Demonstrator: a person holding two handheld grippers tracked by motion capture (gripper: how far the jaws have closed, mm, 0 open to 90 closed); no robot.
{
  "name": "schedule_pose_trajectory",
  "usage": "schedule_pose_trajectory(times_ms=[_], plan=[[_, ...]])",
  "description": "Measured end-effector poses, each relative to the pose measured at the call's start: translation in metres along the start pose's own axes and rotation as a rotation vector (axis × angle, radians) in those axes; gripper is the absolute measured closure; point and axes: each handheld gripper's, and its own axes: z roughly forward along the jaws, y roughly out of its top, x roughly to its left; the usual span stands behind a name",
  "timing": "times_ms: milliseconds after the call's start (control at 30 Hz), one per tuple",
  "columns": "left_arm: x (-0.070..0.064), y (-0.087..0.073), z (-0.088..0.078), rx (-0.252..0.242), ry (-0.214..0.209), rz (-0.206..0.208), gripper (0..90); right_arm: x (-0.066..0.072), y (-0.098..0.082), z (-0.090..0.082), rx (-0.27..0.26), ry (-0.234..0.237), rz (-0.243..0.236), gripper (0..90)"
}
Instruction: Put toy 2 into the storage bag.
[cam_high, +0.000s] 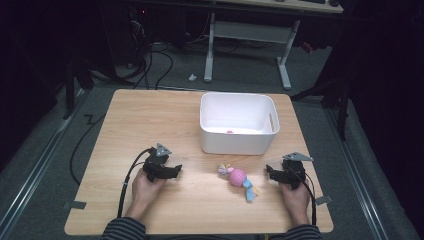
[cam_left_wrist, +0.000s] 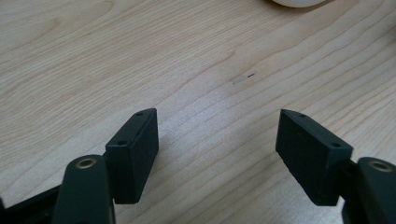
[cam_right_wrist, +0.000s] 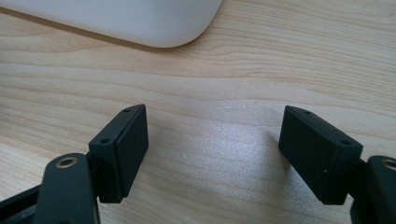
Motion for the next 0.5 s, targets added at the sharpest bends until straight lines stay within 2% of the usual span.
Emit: schedule_pose_trajectory(times_ms=[167,267,333,500], plan=[[0.0008,0.0,0.0033,-0.018,-0.008,-0.002,29.3,0.0,0.0001,0.0002,0.0,-0.001,0.0,24.2],[-0.0029,-0.0015,0.0069,-0.032,0.012,0.029,24.5,-0.0002,0.0002,0.0002,0.0,0.001,-0.002,24.1],[-0.0037,-0.0029,0.0092,-0.051,0.01,0.031,19.5,-0.0002,0.0003,0.0003,0.0,0.001,-0.002,23.8],[-0.0038,-0.0029,0.0092,-0.054,0.013,0.029,19.7,0.0004,0.0002,0.0004,0.003,0.01,-0.006,21.2]])
